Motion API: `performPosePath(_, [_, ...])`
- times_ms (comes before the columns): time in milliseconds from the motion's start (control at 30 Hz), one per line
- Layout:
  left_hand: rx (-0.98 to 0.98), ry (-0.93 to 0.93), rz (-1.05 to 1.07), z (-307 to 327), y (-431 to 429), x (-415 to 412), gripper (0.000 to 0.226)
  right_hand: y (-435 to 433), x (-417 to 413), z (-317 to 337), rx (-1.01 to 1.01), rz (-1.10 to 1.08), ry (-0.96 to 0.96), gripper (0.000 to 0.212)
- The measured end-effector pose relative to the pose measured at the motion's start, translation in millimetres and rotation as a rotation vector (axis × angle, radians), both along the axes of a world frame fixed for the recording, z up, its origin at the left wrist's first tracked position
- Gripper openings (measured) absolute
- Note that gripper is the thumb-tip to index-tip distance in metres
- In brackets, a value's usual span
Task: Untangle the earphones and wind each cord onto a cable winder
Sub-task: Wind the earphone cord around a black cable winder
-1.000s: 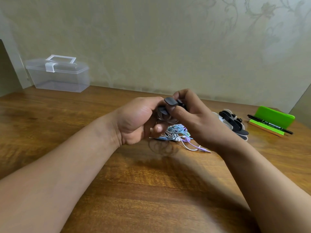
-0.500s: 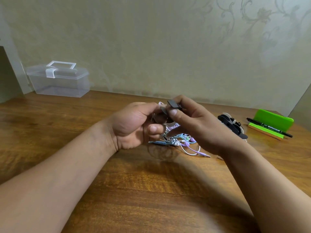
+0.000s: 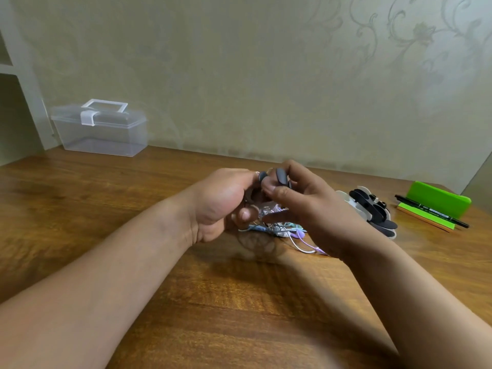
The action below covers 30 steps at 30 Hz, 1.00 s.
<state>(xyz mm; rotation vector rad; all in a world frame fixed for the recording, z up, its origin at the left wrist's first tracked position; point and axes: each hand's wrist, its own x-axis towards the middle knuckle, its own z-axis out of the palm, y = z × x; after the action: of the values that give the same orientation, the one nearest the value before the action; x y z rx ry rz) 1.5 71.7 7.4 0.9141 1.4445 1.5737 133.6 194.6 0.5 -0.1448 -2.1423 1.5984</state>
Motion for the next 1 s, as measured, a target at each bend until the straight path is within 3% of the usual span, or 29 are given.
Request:
performPosePath(167, [0.033,0.119,0.053,3.0,-2.2,-0.5,0.026,1.1,-0.7,2.2,-0.104,0.033,0.05,0.028])
performPosePath(400, [0.036,0.149,0.045,3.5,-2.7,7.1,0.023,-2.6,-8.1,-3.5,0.028,-0.108,0.055,0.032])
performPosePath(600, [-0.075,0.446,0.115,-2.8,-1.1,7.9,0.029,-6.2,-8.9,-5.1,0.138,-0.22,-0.019,0.027])
performPosePath(800, [0.053,0.215,-0.014,-1.9,-1.7,8.5,0.027,-7.0,-5.0,1.3,-0.136,-0.132,0.027,0.014])
performPosePath(900, [0.016,0.274,0.018,-3.9,-1.3,7.2,0.024,-2.9,-4.7,-1.3,-0.003,-0.185,-0.003,0.016])
performPosePath(1000, [-0.091,0.594,0.115,-7.5,-0.2,1.3,0.029,0.4,-4.3,-5.1,0.287,-0.209,-0.078,0.029])
